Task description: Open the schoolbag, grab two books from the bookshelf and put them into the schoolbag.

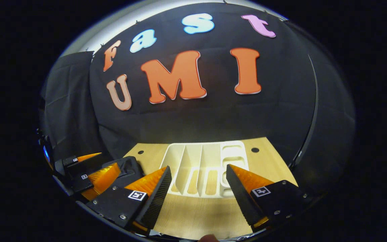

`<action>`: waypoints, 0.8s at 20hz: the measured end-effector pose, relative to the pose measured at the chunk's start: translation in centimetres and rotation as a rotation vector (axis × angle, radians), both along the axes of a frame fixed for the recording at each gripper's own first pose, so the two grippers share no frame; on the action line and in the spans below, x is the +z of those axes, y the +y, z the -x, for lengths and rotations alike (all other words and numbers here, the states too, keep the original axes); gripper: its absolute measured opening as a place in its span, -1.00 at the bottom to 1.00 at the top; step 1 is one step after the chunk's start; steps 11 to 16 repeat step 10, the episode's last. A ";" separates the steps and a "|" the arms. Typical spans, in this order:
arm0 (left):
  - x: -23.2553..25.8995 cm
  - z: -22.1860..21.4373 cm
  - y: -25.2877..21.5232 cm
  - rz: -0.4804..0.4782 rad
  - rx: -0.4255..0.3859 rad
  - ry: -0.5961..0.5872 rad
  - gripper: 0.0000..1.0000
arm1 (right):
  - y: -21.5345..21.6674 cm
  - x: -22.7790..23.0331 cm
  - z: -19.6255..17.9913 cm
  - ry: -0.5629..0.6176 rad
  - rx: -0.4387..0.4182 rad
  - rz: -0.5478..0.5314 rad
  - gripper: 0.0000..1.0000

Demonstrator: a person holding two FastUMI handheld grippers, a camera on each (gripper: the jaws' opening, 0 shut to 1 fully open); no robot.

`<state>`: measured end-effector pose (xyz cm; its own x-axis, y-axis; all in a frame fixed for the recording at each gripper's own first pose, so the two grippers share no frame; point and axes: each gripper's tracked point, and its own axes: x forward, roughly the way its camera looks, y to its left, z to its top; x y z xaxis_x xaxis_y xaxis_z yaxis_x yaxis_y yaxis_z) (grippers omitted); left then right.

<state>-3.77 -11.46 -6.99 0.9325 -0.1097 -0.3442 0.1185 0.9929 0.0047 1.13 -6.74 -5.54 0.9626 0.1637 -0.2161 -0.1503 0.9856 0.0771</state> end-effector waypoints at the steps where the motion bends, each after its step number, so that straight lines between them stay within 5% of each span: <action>1: 1.2 0.1 -0.1 0.009 0.017 -0.037 0.84 | 0.4 1.2 0.3 -0.032 0.016 0.007 0.96; 7: 8.1 0.3 -0.6 -0.015 0.059 -0.266 0.83 | 0.3 5.0 1.4 -0.181 0.008 0.012 0.94; 16: 7.0 0.4 -0.8 0.002 0.064 -0.265 0.89 | 0.4 5.3 1.9 -0.218 -0.009 0.013 0.94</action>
